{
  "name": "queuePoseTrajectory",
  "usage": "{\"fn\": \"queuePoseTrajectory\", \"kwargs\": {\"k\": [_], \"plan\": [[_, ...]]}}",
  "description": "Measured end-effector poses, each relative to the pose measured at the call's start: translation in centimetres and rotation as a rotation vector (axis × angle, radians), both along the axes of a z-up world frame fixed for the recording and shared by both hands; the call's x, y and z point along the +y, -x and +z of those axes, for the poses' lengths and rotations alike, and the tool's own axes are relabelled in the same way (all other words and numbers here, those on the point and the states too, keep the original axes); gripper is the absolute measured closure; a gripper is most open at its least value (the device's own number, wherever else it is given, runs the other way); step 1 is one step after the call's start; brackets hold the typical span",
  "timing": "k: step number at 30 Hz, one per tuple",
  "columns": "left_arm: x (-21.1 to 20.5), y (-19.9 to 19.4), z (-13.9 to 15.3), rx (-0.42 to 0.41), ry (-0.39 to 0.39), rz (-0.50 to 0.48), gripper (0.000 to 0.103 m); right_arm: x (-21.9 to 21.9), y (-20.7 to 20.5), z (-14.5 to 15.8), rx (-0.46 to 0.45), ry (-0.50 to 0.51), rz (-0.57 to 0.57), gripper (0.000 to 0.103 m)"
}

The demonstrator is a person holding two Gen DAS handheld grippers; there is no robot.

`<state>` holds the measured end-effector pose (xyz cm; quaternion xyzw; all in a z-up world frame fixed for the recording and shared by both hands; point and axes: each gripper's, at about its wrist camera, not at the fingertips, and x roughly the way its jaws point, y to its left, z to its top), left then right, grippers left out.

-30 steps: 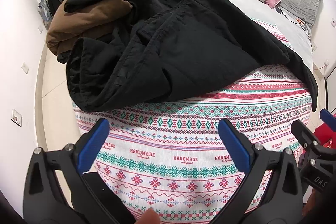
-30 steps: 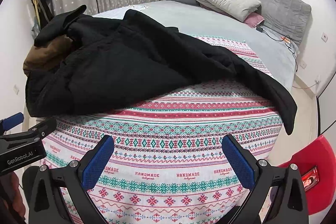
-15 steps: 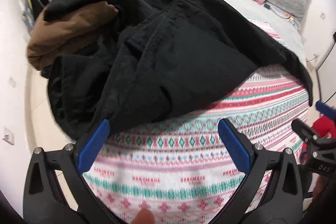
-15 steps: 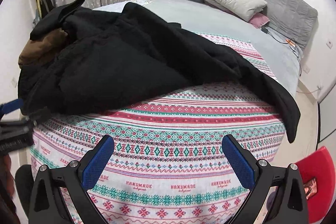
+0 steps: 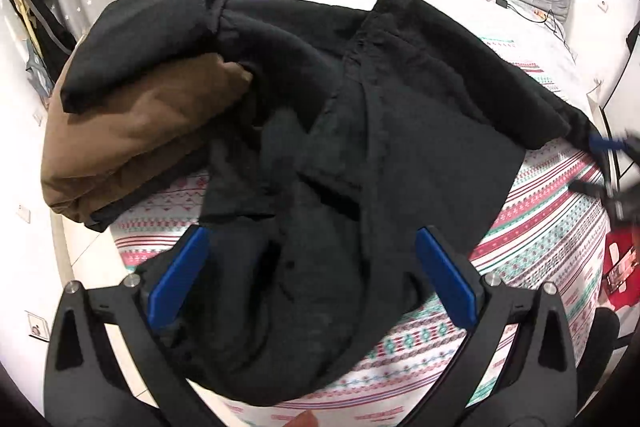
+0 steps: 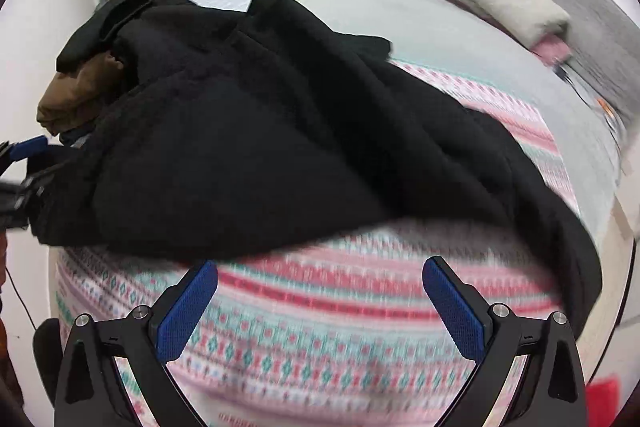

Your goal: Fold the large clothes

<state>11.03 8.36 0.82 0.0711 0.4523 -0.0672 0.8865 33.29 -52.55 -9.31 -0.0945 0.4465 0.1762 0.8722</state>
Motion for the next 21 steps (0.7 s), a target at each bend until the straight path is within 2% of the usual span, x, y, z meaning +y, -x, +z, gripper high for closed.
{"fn": "queuePoseTrajectory", "kwargs": {"k": [5,10,12,13,15,16,17,19,21], "plan": [[2.0,-0.3,0.1,0.034,0.02,-0.016,0.0,2.0,-6.9,0.9,0.0,0.034,0.061,0.0],[3.5,-0.6,0.3,0.054,0.071,-0.011,0.0,4.5,-14.4,1.2,0.01,-0.018,0.088,0.0],[4.1,-0.7,0.3,0.059,0.068,0.003,0.0,5.6,-17.2,0.8,0.024,-0.028,0.092,0.001],[4.3,-0.7,0.3,0.058,0.063,0.009,0.0,6.1,-18.4,0.5,0.037,-0.034,0.087,0.006],[5.0,-0.5,0.4,0.057,0.051,0.023,0.0,6.7,-20.5,-0.2,0.078,-0.067,0.083,0.021],[5.3,-0.5,0.4,0.058,0.05,0.026,0.0,6.9,-21.1,-0.5,0.104,-0.084,0.084,0.043],[5.7,-0.4,0.4,0.062,0.049,0.032,0.0,7.0,-21.6,-0.8,0.129,-0.101,0.086,0.069],[6.1,-0.1,0.5,0.065,0.048,0.038,0.0,6.5,-21.7,-1.1,0.169,-0.144,0.093,0.089],[6.7,0.2,0.7,0.067,0.04,0.046,0.0,5.8,-20.1,-0.6,0.155,-0.179,0.131,0.093]]}}
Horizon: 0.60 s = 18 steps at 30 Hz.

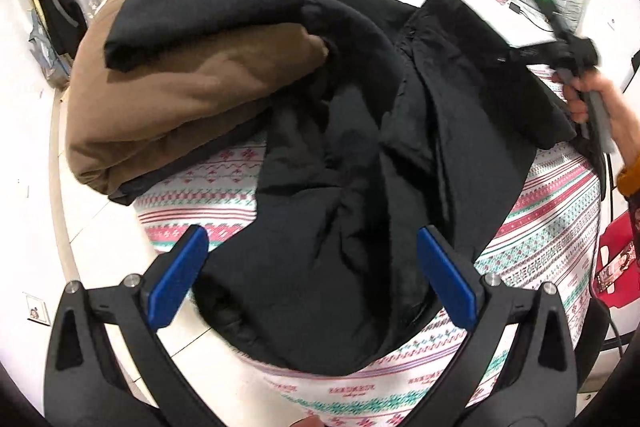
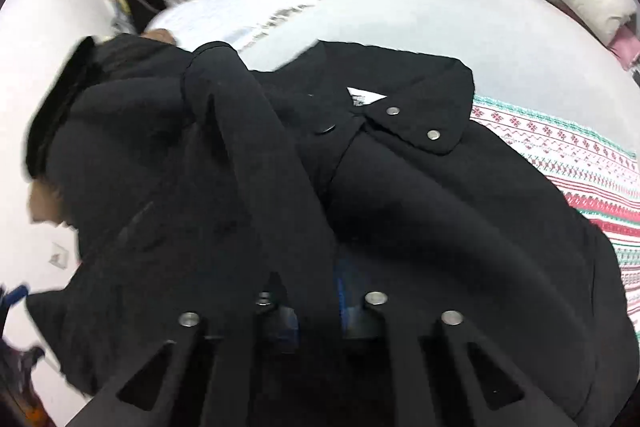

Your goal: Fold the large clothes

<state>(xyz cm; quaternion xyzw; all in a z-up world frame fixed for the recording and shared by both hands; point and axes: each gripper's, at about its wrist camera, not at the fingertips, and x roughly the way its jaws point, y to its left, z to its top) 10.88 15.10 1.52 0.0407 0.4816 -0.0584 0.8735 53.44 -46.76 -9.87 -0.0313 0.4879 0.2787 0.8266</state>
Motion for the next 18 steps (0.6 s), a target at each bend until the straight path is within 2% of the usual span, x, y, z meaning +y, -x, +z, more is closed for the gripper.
{"fn": "queuePoseTrajectory", "kwargs": {"k": [3,9,15,18], "plan": [[1.1,0.3,0.4,0.005,0.017,0.017,0.0,-1.3,4.1,1.1,-0.033,-0.031,0.063,0.096],[2.8,1.4,1.1,0.005,0.1,0.041,0.0,-5.7,13.7,2.9,-0.113,-0.008,0.127,0.096],[3.7,2.2,0.6,0.023,0.115,0.051,0.0,-13.1,20.5,1.1,-0.102,0.017,0.081,0.096],[4.5,2.2,0.4,0.032,0.12,0.066,0.0,-17.0,23.2,-0.6,-0.069,0.068,0.049,0.089]]}}
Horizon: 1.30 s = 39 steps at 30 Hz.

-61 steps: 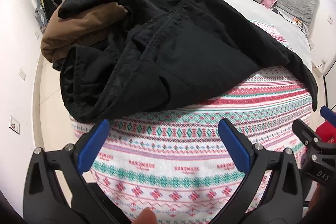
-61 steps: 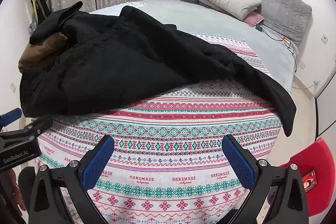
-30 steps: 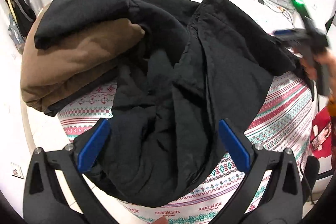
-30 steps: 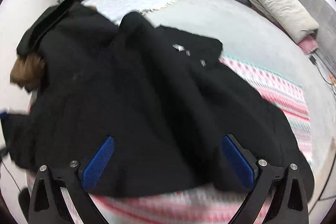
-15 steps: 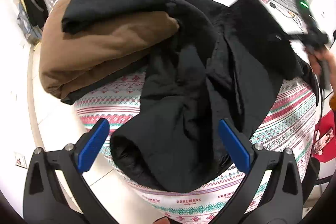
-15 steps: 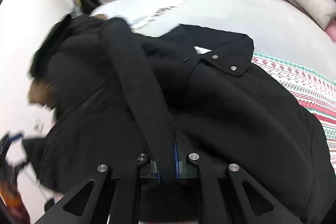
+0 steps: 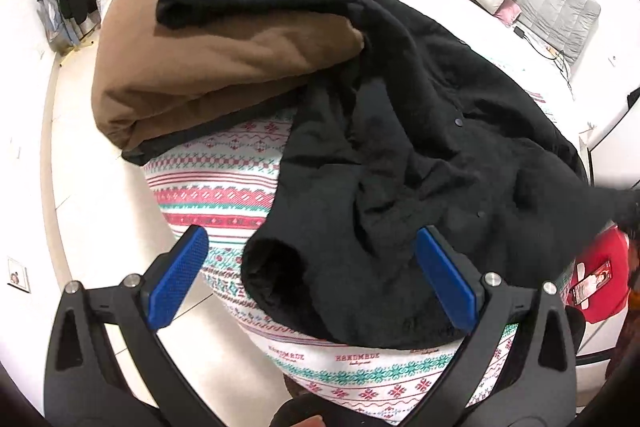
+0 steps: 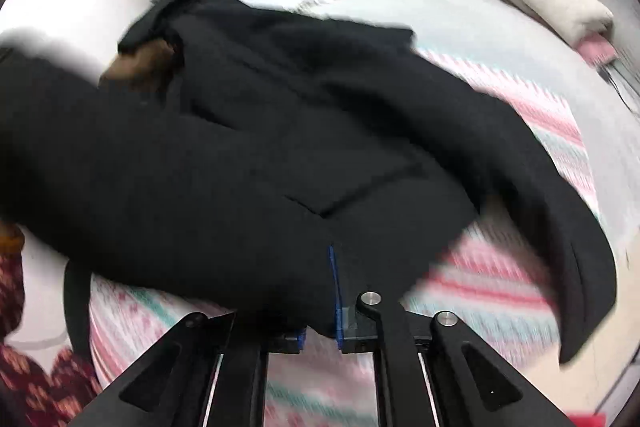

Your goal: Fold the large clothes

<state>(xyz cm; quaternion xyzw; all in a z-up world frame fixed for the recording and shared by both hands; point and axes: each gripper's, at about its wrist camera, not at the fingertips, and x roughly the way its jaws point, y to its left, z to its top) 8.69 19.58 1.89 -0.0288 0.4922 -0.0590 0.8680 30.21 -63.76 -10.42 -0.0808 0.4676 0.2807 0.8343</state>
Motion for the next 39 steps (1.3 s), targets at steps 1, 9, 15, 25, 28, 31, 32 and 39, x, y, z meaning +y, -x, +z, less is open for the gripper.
{"fn": "queuePoseTrajectory", "kwargs": {"k": [1,9,15,25,28,31,32,39], "plan": [[0.3,0.0,-0.1,0.006,0.007,0.005,0.0,-1.6,1.0,-0.6,0.013,0.018,-0.025,0.084],[0.0,-1.7,-0.7,0.065,0.033,-0.038,0.0,-8.7,4.2,-1.3,0.113,-0.134,-0.17,0.045],[-0.4,-4.2,-4.3,0.165,0.01,-0.042,0.006,-8.2,2.8,-5.4,0.29,-0.369,-0.199,0.036],[1.7,-1.9,-7.8,0.251,0.169,0.03,0.089,-2.9,3.4,-10.0,0.312,-0.272,-0.218,0.096],[1.9,0.3,-4.7,0.19,0.324,0.009,0.091,-4.4,3.7,-6.0,0.199,-0.284,-0.26,0.099],[1.9,3.3,-1.2,0.134,0.472,-0.026,0.091,-7.3,4.0,-2.5,0.112,-0.315,-0.315,0.1],[1.7,4.5,-0.1,0.122,0.514,-0.049,0.091,-8.3,4.2,-1.3,0.072,-0.297,-0.342,0.102],[-0.2,11.8,-0.4,0.171,0.5,-0.148,0.091,-15.5,5.6,2.3,-0.018,-0.273,-0.493,0.098]]}}
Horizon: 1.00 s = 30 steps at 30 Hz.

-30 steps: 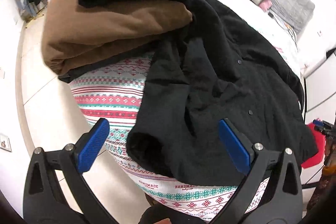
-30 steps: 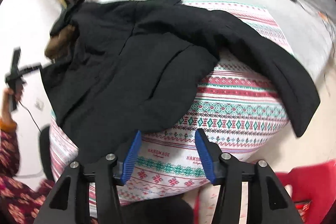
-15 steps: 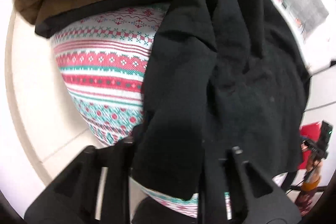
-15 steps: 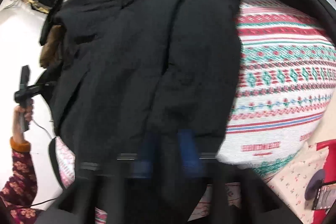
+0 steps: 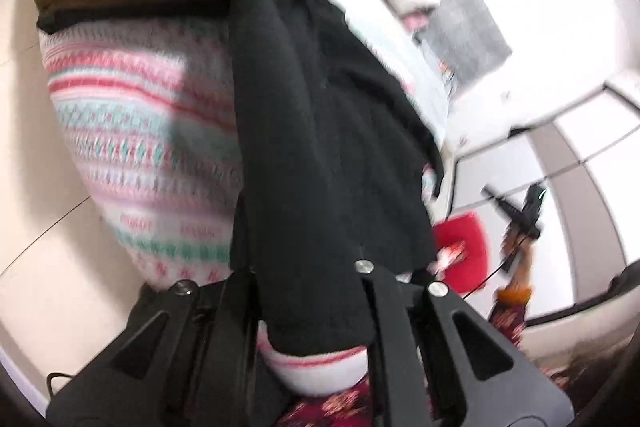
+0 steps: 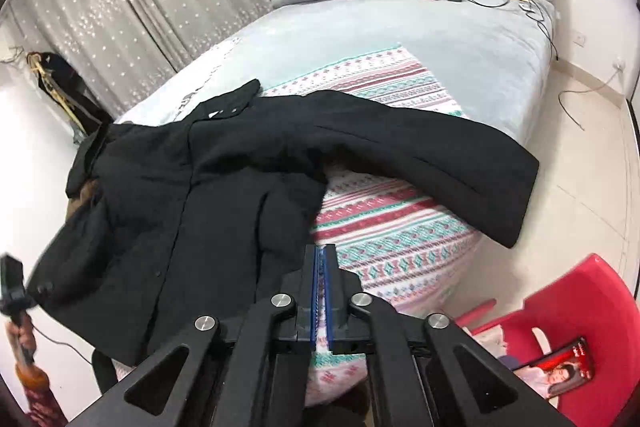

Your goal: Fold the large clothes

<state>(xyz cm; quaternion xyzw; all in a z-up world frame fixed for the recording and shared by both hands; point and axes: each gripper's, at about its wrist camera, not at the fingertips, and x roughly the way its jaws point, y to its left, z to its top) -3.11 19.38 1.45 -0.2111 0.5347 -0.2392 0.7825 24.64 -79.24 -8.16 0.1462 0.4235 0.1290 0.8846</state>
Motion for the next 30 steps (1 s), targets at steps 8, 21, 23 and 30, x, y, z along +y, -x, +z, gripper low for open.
{"fn": "queuePoseTrajectory", "kwargs": {"k": [8,21,23,30], "plan": [[0.4,0.1,-0.7,-0.043,-0.326,0.037,0.042,4.4,-0.7,-8.6,0.175,-0.22,0.129,0.031],[1.2,-6.1,-4.6,0.042,-0.309,0.005,0.029,5.8,0.1,-17.9,0.419,-0.508,0.175,0.031],[0.2,-6.4,-6.1,0.089,-0.295,-0.02,0.048,7.0,0.7,-18.0,0.444,-0.547,0.239,0.069],[-3.5,-4.3,-0.8,0.019,-0.096,-0.073,0.092,7.5,1.3,-10.4,0.232,-0.442,0.251,0.095]]}}
